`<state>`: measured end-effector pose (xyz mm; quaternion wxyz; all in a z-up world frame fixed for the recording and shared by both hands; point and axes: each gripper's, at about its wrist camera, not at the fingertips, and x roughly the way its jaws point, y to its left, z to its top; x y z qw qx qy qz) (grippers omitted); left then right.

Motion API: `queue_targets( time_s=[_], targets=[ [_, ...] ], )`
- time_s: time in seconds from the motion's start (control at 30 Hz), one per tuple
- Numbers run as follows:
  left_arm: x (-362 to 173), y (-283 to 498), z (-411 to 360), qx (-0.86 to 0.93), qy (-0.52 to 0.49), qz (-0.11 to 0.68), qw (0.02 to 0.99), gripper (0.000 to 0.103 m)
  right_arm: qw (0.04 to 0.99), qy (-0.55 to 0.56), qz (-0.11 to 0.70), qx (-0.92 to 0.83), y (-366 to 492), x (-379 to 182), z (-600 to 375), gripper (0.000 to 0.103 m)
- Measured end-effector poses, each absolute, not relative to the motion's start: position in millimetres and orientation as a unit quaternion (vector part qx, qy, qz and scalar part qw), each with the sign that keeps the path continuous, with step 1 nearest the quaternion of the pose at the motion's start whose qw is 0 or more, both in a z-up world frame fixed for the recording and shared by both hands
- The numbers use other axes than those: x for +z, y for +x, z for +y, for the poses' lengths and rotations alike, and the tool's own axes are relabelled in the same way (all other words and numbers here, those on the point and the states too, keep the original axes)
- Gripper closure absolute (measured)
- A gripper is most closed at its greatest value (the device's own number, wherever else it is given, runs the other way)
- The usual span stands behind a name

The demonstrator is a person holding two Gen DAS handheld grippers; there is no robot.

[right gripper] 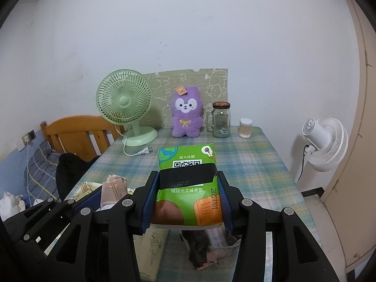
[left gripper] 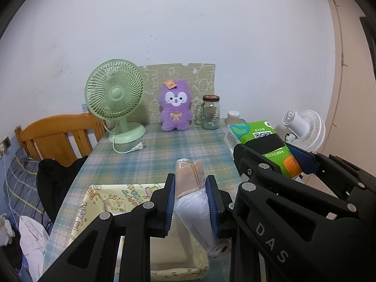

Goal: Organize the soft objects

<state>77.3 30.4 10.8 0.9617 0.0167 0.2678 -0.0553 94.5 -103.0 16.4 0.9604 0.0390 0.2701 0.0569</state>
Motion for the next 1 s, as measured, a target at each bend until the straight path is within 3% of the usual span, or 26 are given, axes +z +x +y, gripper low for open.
queue_targets(
  time_s=[1.0],
  targets=[
    [-33, 108, 106, 0.005, 0.008, 0.324, 0.946, 0.078, 0.939, 0.024, 0.317, 0.128, 133, -26, -26, 0.052]
  ],
)
